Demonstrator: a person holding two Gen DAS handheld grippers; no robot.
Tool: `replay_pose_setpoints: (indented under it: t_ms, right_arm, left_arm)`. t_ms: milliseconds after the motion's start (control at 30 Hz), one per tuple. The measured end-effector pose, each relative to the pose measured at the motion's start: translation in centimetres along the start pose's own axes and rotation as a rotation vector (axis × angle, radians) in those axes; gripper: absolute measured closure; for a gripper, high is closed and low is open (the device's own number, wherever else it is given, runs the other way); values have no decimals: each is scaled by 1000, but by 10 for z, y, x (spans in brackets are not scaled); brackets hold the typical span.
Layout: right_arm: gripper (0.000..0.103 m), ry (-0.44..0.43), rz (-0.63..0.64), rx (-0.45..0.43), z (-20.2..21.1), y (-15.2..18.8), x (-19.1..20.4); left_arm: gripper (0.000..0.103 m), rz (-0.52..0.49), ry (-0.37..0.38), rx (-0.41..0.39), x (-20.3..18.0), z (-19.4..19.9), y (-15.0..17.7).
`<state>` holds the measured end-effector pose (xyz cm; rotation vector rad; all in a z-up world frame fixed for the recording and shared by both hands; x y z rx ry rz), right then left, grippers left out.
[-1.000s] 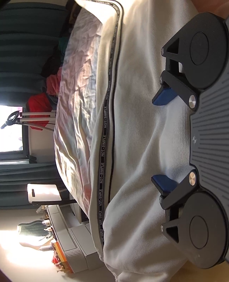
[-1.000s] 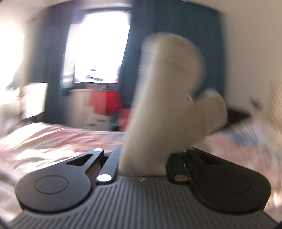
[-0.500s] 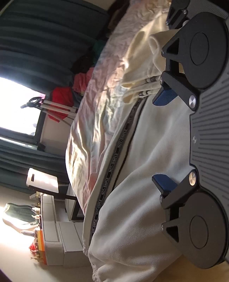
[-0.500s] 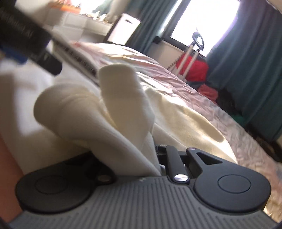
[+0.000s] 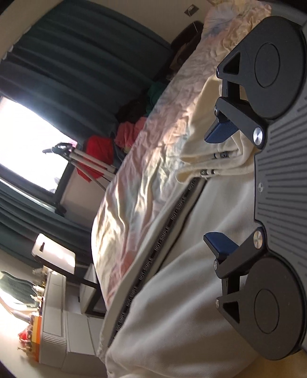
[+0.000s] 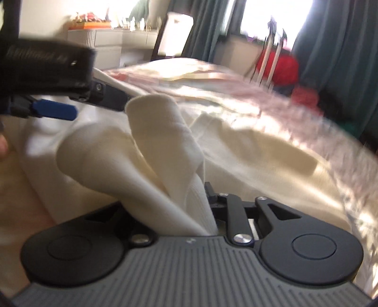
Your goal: Fold clothes
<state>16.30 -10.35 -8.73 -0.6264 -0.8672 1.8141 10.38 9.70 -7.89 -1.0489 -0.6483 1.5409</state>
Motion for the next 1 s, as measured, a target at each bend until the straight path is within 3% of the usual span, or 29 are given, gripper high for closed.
replay_pose_setpoints:
  t_ms: [133,233,300,367,433,500,567,633,733,900,1000]
  right_arm:
    - [32,-215,-226,99,36,2,-18]
    - [29,-356,-331,85,68,2,-34]
    - [29,-385,-439,35,86,-3,-55]
    - [29,-345,-555,6,89,-8,-81]
    - [29,-222,-590,-33,88,-6,-99]
    - [29,-88,-590,-44,78,-4,-114]
    - [29,15,-585,-11,63,1,-122]
    - [29,56,-575,21,49,6,-122]
    - [30,117,-560,69,28,13,-123]
    - [29,185,-498,94,18,18,-116]
    - [29,182,-506,92,21,17,-117]
  left_arm:
    - [20,-11,53,-33,-6,8,-2]
    - [20,-33,105,-53,-15,14,-2]
    - [24,-70,157,-63,-25,18,0]
    - [36,-132,206,-70,-40,20,3]
    - [38,-202,244,-71,-57,21,7]
    - [42,-237,236,-37,-65,13,13]
    - [55,-255,209,8,-67,1,20]
    - [74,-262,185,41,-64,-7,25]
    - [88,-273,173,70,-60,-12,31]
    - [92,-307,227,28,-69,18,26]
    - [92,-330,211,82,-72,30,30]
Point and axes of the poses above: each gripper's, at about its wrist camera, not at the fingertips, and z roughly against the way its jaws point, x to its left, y to its underside, the point moved 3 cm from there along -z, roughly the way its jaws point, and after that the axes turned 8 degrees about -z, right-handed, at the moved point
